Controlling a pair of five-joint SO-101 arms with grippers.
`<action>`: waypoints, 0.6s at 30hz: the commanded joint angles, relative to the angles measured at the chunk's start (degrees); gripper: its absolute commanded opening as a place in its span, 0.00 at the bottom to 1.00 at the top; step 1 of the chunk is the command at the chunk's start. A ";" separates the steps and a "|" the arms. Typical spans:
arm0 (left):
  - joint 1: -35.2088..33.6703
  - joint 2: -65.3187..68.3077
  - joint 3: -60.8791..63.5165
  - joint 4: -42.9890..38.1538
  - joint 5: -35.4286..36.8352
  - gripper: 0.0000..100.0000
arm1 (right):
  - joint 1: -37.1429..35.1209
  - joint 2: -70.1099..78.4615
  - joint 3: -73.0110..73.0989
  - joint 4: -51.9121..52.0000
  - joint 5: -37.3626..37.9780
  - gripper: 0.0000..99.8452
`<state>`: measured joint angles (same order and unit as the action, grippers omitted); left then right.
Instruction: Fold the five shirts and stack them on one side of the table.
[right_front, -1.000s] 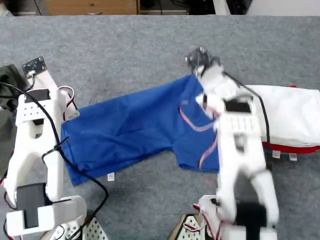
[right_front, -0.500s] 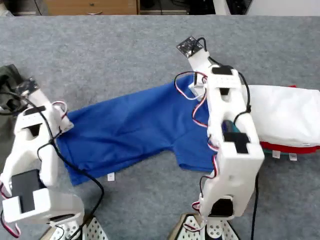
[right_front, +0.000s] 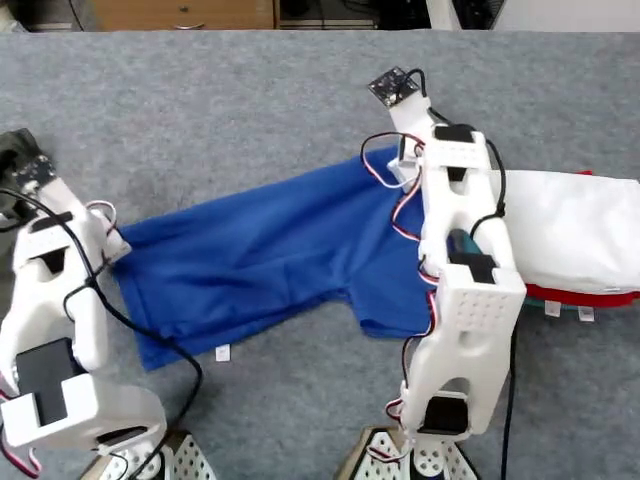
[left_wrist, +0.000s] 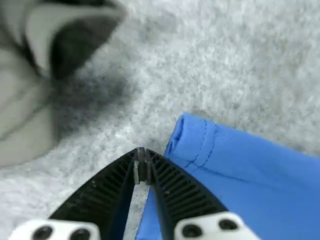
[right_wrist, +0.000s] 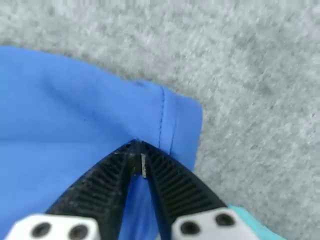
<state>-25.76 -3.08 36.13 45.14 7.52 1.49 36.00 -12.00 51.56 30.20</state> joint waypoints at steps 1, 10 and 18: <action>-0.88 -0.31 -7.91 6.07 -0.26 0.02 | 0.13 -4.53 -4.35 5.19 2.29 0.00; 0.62 -4.09 -17.05 21.80 -2.02 0.02 | -2.59 -22.02 -2.86 20.31 2.64 0.00; 8.35 -36.00 9.41 20.13 -11.25 0.02 | -5.41 -44.79 18.24 22.42 4.13 0.00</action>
<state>-19.78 -24.88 36.75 66.42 -1.36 -2.99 1.01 -1.45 74.07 32.31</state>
